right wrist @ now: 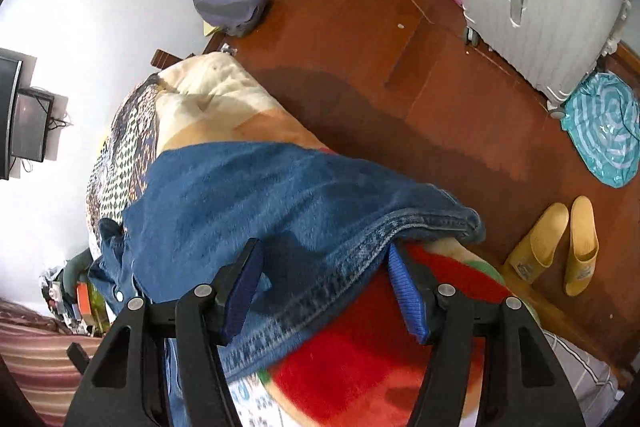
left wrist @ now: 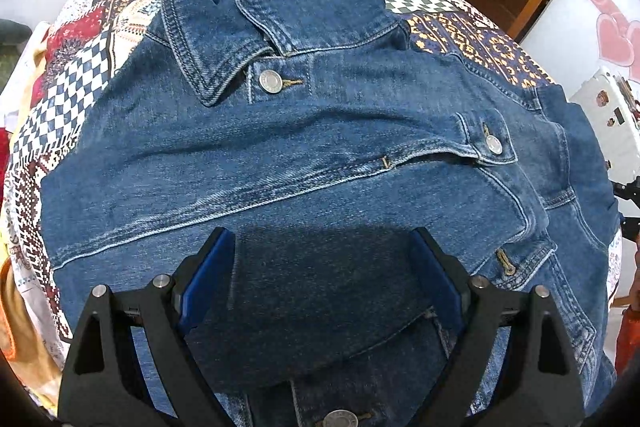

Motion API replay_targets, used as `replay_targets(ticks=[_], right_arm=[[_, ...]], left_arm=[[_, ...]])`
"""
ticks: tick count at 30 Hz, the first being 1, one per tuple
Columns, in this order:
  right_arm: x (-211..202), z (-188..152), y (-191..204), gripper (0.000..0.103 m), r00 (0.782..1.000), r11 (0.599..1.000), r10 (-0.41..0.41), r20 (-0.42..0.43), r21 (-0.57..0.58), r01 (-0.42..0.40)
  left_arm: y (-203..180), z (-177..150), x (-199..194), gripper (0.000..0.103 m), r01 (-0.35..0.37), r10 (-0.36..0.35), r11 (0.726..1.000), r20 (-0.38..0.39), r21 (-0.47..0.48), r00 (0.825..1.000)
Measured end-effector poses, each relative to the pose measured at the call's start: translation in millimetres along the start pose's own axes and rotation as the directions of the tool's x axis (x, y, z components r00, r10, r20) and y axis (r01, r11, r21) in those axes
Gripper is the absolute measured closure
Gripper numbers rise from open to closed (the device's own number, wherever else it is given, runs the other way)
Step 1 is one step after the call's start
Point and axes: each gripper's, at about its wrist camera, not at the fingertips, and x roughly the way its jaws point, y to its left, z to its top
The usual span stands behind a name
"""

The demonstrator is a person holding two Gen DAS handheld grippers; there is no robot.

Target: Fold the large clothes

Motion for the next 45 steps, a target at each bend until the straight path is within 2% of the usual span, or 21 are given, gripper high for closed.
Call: replay_targets(ticks=[2, 4, 7, 12, 16, 21, 24, 26, 28, 32, 34, 37, 39, 41, 45], right_arm=[[2.3, 1.1, 4.9, 0.05, 1.0, 1.0, -0.013, 0.024, -0.016, 0.013], [1.3, 0.2, 11.8, 0.062, 0.998, 0.997, -0.05, 0.047, -0.053, 0.052], [-6.3, -1.0, 19.9, 0.074, 0.995, 0.994, -0.051, 0.084, -0.093, 0.059], [-32.1, -1.9, 44.0, 0.08, 0.99, 0.987, 0.007, 0.143, -0.163, 0.017], [-67.5, -7.5, 90.0, 0.082, 0.97, 0.957, 0.098, 0.221, -0.289, -0.031], [-105.9, -32.3, 172.8, 0.082, 0.938, 0.869, 0.223, 0.266, -0.489, -0.068], [-109.2, -58.9, 223.5, 0.083, 0.93, 0.79, 0.298, 0.215, -0.602, -0.115], [-98.2, -81.8, 255.1, 0.084, 0.935, 0.735, 0.32, 0.152, -0.662, -0.144], [-81.1, -102.7, 277.1, 0.084, 0.945, 0.689, 0.312, 0.094, -0.707, -0.157], [-29.7, -148.1, 298.6, 0.084, 0.98, 0.625, 0.196, 0.025, -0.773, -0.105], [-2.9, -162.4, 297.3, 0.083, 0.992, 0.621, 0.127, -0.021, -0.778, -0.096], [28.7, -176.3, 291.6, 0.083, 0.997, 0.616, 0.034, -0.063, -0.784, -0.07], [30.1, -177.1, 279.6, 0.083, 0.997, 0.617, 0.014, -0.072, -0.784, -0.065], [17.5, -175.7, 274.0, 0.083, 0.998, 0.601, 0.016, -0.053, -0.797, -0.052], [-24.5, -161.0, 264.0, 0.083, 0.997, 0.58, 0.05, 0.065, -0.814, 0.024]], left_arm=[[3.1, 0.5, -2.4, 0.014, -0.001, 0.001, 1.0, 0.009, -0.011, 1.0], [7.8, 0.7, -6.4, 0.014, 0.005, -0.005, 0.999, 0.019, -0.031, 1.0], [15.6, 0.9, -12.5, 0.014, 0.022, -0.02, 0.998, 0.034, -0.066, 0.999], [23.1, -0.5, -25.7, 0.014, 0.018, -0.013, 0.997, 0.062, -0.078, 0.998], [27.8, -4.1, -42.5, 0.014, 0.003, 0.004, 0.998, 0.101, -0.066, 0.995], [37.0, -9.8, -66.2, 0.014, 0.002, 0.009, 0.998, 0.153, -0.07, 0.988], [43.9, -15.7, -82.6, 0.014, 0.011, 0.005, 0.996, 0.186, -0.086, 0.983], [48.6, -19.3, -91.5, 0.014, 0.016, 0.004, 0.995, 0.2, -0.096, 0.98], [52.2, -22.7, -98.2, 0.014, 0.015, 0.007, 0.994, 0.212, -0.104, 0.977], [60.3, -33.6, -111.2, 0.014, 0.016, 0.01, 0.993, 0.226, -0.115, 0.974], [62.1, -38.3, -113.7, 0.014, 0.014, 0.012, 0.993, 0.222, -0.116, 0.975], [59.9, -43.1, -114.4, 0.014, 0.007, 0.015, 0.995, 0.209, -0.103, 0.978], [55.6, -43.2, -114.7, 0.014, 0.002, 0.015, 0.996, 0.202, -0.087, 0.979], [47.2, -40.0, -115.8, 0.014, 0.007, 0.006, 0.998, 0.2, -0.065, 0.98], [14.3, -20.1, -125.8, 0.014, 0.029, -0.03, 1.0, 0.227, 0.007, 0.974]])
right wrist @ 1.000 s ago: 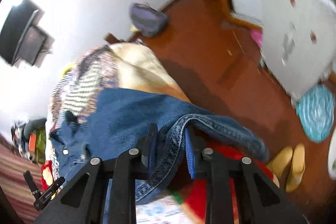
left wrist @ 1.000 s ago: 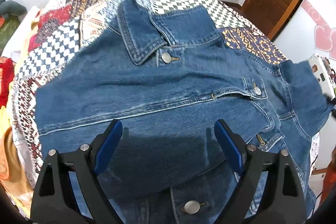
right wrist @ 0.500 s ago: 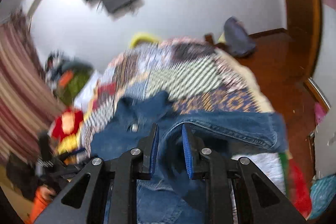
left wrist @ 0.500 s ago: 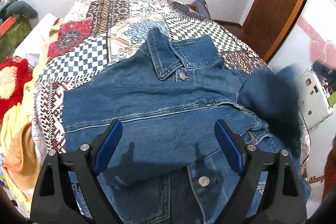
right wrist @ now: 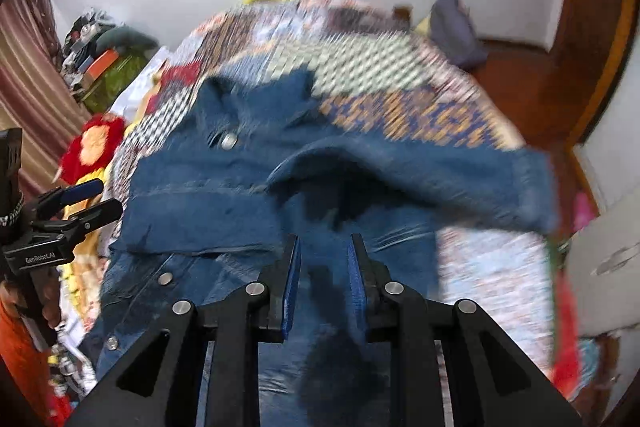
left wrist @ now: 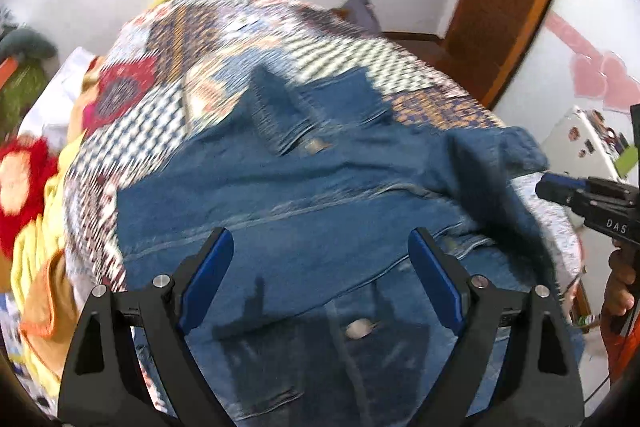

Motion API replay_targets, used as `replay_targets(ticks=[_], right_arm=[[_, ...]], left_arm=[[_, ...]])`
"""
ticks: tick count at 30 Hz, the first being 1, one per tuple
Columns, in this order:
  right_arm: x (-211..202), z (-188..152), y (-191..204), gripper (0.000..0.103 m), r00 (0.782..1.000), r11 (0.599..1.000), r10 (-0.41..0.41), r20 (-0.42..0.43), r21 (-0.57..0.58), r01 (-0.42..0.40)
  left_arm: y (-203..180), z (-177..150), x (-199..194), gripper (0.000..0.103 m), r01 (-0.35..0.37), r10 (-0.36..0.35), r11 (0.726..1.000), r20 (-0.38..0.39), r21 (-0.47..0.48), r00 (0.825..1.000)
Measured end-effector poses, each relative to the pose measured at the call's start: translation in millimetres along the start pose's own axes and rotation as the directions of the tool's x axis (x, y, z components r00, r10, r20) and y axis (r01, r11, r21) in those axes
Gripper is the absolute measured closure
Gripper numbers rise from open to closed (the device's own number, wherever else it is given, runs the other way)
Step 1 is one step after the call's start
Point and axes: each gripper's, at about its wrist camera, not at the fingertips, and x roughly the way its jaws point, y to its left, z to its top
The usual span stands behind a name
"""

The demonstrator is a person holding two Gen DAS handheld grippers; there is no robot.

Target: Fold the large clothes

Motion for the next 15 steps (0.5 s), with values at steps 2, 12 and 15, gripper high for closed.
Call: replay_targets(ticks=[2, 12, 15], right_arm=[[-17.5, 3.0, -13.2, 0.083, 0.999, 0.999, -0.032, 0.037, 0.011, 0.032], [-35.4, -11.7, -98.5, 0.083, 0.996, 0.974, -0.086, 0.034, 0.213, 0.077], [-23.3, -22.3, -117.7, 0.083, 0.998, 0.962, -0.059, -0.014, 0.267, 0.061]], left_arm=[[-16.9, 12.4, -0.7, 0.014, 0.029, -0.029, 0.999, 0.01, 0.029, 1.0], [-131.8, 69.2, 66.5, 0.014, 0.063, -0.049, 0.948, -0.053, 0.311, 0.997], [-153.6, 68.9, 106.8, 0.014, 0.036, 0.014, 0.917, -0.123, 0.396, 0.992]])
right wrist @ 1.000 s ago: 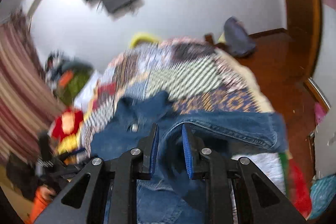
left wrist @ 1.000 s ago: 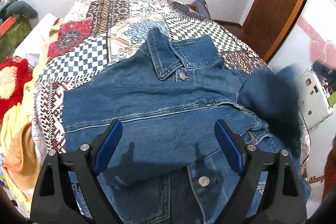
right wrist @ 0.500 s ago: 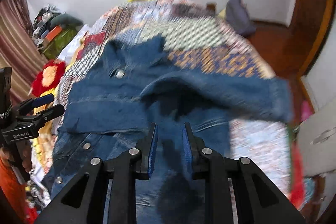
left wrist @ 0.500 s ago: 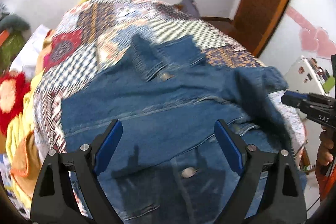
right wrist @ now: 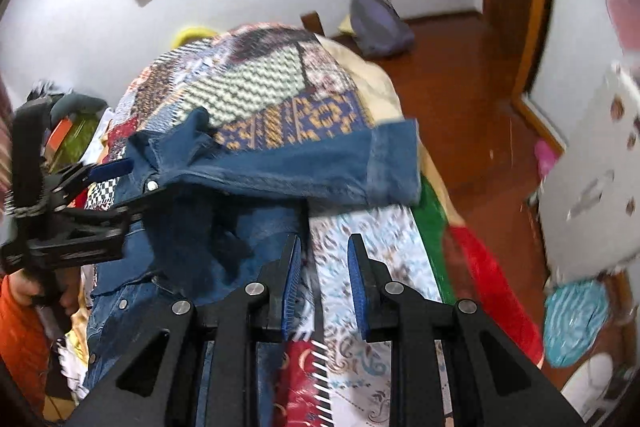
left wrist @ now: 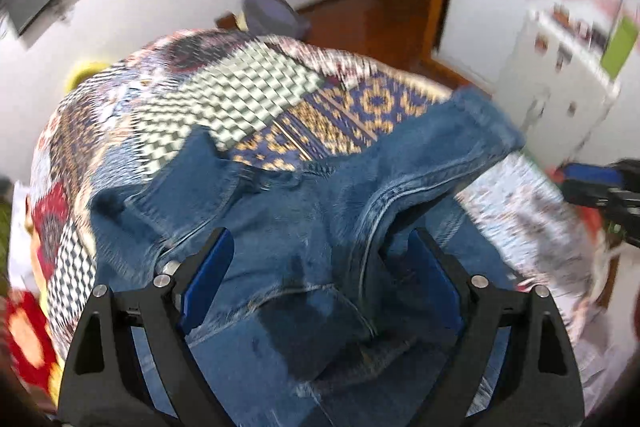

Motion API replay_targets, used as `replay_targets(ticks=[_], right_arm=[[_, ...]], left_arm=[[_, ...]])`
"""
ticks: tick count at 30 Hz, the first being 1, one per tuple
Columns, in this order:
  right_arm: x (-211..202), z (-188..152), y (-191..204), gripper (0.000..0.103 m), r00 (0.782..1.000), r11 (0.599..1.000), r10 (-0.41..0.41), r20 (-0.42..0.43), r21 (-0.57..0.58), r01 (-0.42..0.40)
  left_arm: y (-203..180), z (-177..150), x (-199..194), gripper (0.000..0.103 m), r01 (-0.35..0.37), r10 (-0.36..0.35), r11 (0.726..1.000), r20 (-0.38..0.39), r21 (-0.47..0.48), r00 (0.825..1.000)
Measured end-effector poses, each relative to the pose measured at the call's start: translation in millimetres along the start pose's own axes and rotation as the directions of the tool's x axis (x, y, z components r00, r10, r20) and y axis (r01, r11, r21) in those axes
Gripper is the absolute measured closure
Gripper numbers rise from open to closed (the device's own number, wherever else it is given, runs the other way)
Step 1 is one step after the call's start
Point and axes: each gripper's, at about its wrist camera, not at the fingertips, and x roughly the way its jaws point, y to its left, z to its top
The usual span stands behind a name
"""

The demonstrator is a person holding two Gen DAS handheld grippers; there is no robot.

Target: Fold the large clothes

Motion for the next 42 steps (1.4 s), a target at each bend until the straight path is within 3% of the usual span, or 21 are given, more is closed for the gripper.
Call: replay_targets(ticks=[2, 6, 8, 9, 13, 19, 24, 30, 32, 34, 36, 40, 42], right_arm=[[7.6, -4.0, -8.9, 0.083, 1.0, 1.0, 0.012, -0.029, 0.024, -0.012], [26.6, -13.7, -13.7, 0.083, 0.996, 0.999, 0.033, -0.078, 0.041, -0.03], [35.4, -16.5, -11.7, 0.083, 0.994, 0.999, 0.041, -0.102, 0.035, -0.037], [39.6, -16.8, -9.3, 0.083, 0.993, 0.999, 0.045, -0.112, 0.029, -0.042], [47.6, -12.2, 5.4, 0.083, 0.99, 0.998, 0.069, -0.12, -0.002, -0.07], [54.9, -2.2, 35.2, 0.083, 0.991, 0.992, 0.101, -0.093, -0.069, -0.107], [88.7, -12.6, 49.2, 0.083, 0.985, 0.992, 0.042, -0.166, -0.108, -0.06], [106.3, -22.6, 55.1, 0.082, 0.977, 0.99, 0.068, -0.203, -0.104, -0.091], [112.0, -25.3, 59.2, 0.075, 0.976, 0.989, 0.043, -0.213, -0.127, -0.071], [114.7, -24.7, 63.0, 0.053, 0.98, 0.986, -0.005, -0.199, -0.162, -0.027], [115.4, -27.9, 68.4, 0.044, 0.983, 0.979, -0.048, -0.179, -0.205, 0.011], [114.4, -29.9, 69.5, 0.04, 0.981, 0.971, -0.087, -0.172, -0.234, 0.045], [110.3, -26.8, 66.5, 0.04, 0.979, 0.975, -0.089, -0.183, -0.215, 0.048]], left_arm=[[-11.3, 5.8, 25.3, 0.018, 0.002, 0.001, 0.998, -0.048, 0.064, 0.999], [-23.1, 12.8, 52.3, 0.042, -0.049, 0.057, 0.992, -0.062, 0.118, 0.996], [-25.0, 17.4, 56.5, 0.071, -0.055, 0.061, 0.991, -0.052, 0.12, 0.997], [-25.6, 20.4, 56.6, 0.078, -0.049, 0.054, 0.992, -0.039, 0.115, 0.998], [-23.6, 37.2, 34.2, 0.087, -0.042, 0.037, 0.995, 0.06, 0.087, 0.997], [-10.2, 49.8, -24.1, 0.087, -0.086, 0.07, 0.994, 0.231, 0.061, 0.971], [27.6, 33.0, -45.8, 0.087, -0.122, 0.126, 0.992, 0.255, -0.032, 0.959], [87.6, -36.4, -11.7, 0.083, -0.12, 0.132, 0.98, 0.064, -0.16, 0.989], [102.3, -66.3, 3.8, 0.072, -0.111, 0.111, 0.974, -0.01, -0.197, 0.994], [113.9, -92.8, 13.8, 0.06, -0.096, 0.086, 0.966, -0.052, -0.24, 0.995], [121.1, -117.1, 22.2, 0.05, -0.079, 0.058, 0.959, -0.087, -0.274, 0.995], [121.9, -134.5, 22.1, 0.036, -0.086, 0.062, 0.949, -0.09, -0.303, 0.994], [119.3, -126.8, 21.2, 0.036, -0.104, 0.071, 0.951, -0.122, -0.292, 0.99]])
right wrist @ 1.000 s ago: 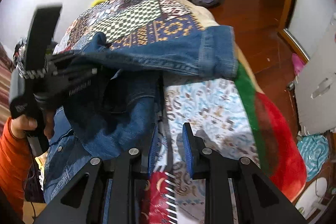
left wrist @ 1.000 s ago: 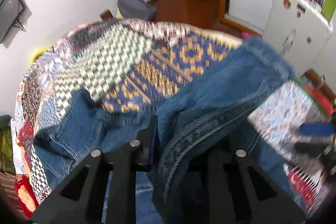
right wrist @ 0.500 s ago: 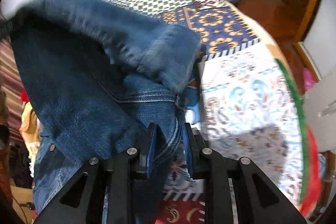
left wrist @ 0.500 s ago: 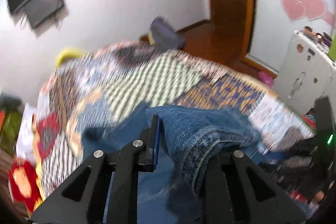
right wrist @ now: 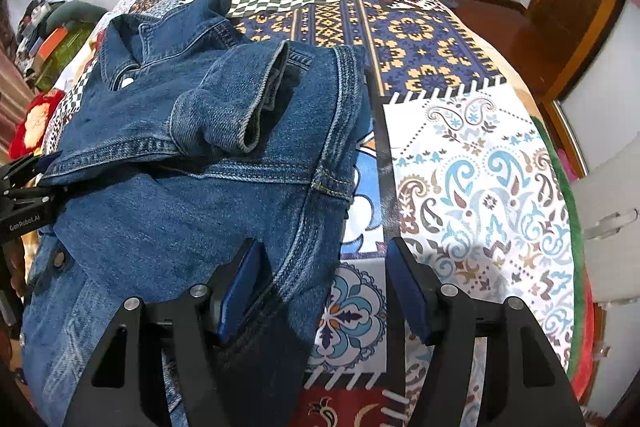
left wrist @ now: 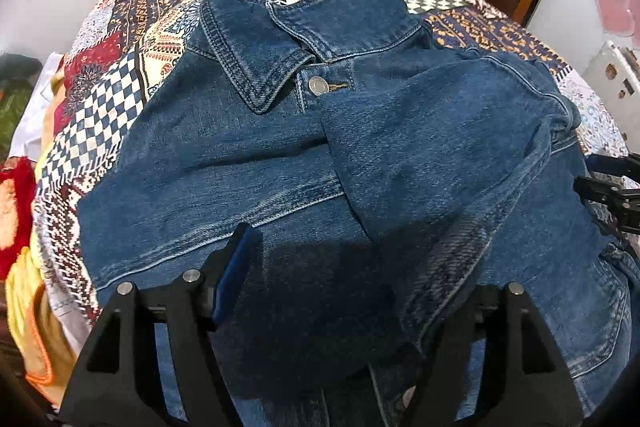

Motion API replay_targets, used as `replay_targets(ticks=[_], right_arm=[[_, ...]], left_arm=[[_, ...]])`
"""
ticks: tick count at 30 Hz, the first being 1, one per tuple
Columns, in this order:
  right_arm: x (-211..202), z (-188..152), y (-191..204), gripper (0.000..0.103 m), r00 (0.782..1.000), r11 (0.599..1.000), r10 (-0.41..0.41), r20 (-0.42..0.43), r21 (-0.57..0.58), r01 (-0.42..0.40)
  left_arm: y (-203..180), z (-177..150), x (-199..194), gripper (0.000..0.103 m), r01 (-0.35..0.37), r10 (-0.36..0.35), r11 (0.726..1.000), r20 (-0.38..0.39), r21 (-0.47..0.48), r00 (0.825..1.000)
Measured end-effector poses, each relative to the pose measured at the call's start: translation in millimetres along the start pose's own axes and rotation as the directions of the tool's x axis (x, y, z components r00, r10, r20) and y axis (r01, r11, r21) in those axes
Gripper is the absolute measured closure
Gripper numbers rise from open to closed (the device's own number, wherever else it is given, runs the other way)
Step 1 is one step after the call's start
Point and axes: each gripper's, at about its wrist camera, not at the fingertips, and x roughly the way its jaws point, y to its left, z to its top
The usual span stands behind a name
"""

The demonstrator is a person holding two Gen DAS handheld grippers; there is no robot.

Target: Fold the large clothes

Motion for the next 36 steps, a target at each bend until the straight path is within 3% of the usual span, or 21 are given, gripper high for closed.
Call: replay_targets(ticks=[6, 8, 12, 17, 21, 24, 26, 27, 29, 32, 36], right_arm=[[-22.4, 3.0, -9.3, 0.04, 0.999, 0.998, 0.042, 0.023, 0.048, -0.044], [-31.0, 4.2, -11.5, 0.04, 0.998, 0.997, 0.05, 0.041, 0.053, -0.052], [-43.7, 6.7, -15.4, 0.04, 0.994, 0.994, 0.077, 0.072, 0.069, -0.082], [-53.4, 3.8, -20.7, 0.04, 0.991, 0.991, 0.099, 0.091, 0.079, -0.106], [-51.0, 0.1, -27.9, 0.04, 0.991, 0.989, 0.106, 0.085, 0.099, -0.114], [-46.3, -3.0, -35.9, 0.04, 0.99, 0.983, 0.122, 0.072, 0.127, -0.13], [-43.2, -4.3, -40.3, 0.04, 0.99, 0.982, 0.122, 0.065, 0.141, -0.13], [-41.9, -4.4, -41.9, 0.04, 0.991, 0.981, 0.12, 0.062, 0.144, -0.128], [-39.7, -3.9, -43.9, 0.04, 0.991, 0.981, 0.118, 0.056, 0.148, -0.125], [-39.4, -2.3, -42.6, 0.04, 0.991, 0.982, 0.119, 0.056, 0.141, -0.126], [-38.1, 2.6, -35.4, 0.04, 0.992, 0.985, 0.116, 0.055, 0.12, -0.122]], left_arm=[[-35.1, 14.3, -26.5, 0.034, 0.014, -0.018, 0.993, 0.034, 0.117, 0.999], [-49.4, 18.2, -34.4, 0.027, 0.017, -0.025, 0.988, 0.055, 0.154, 0.998], [-86.9, 33.8, -36.9, 0.023, 0.027, -0.048, 0.971, 0.081, 0.238, 0.996], [-137.4, 55.4, -4.5, 0.023, 0.048, -0.056, 0.94, 0.016, 0.337, 0.998], [-158.3, 63.8, 22.0, 0.024, 0.043, -0.034, 0.933, -0.034, 0.357, 0.999], [-162.9, 67.8, 22.4, 0.045, 0.026, -0.033, 0.937, 0.015, 0.348, 0.999], [-162.9, 69.1, 17.6, 0.068, -0.006, -0.015, 0.939, 0.059, 0.345, 0.998], [-161.4, 70.0, 16.2, 0.074, -0.013, -0.011, 0.939, 0.07, 0.343, 0.997], [-152.5, 73.8, 6.1, 0.08, 0.014, -0.046, 0.948, 0.092, 0.319, 0.995], [-133.3, 80.5, -18.2, 0.081, 0.032, -0.073, 0.963, 0.147, 0.266, 0.986], [-87.7, 80.5, -72.9, 0.081, 0.061, -0.105, 0.984, 0.27, 0.167, 0.957]])
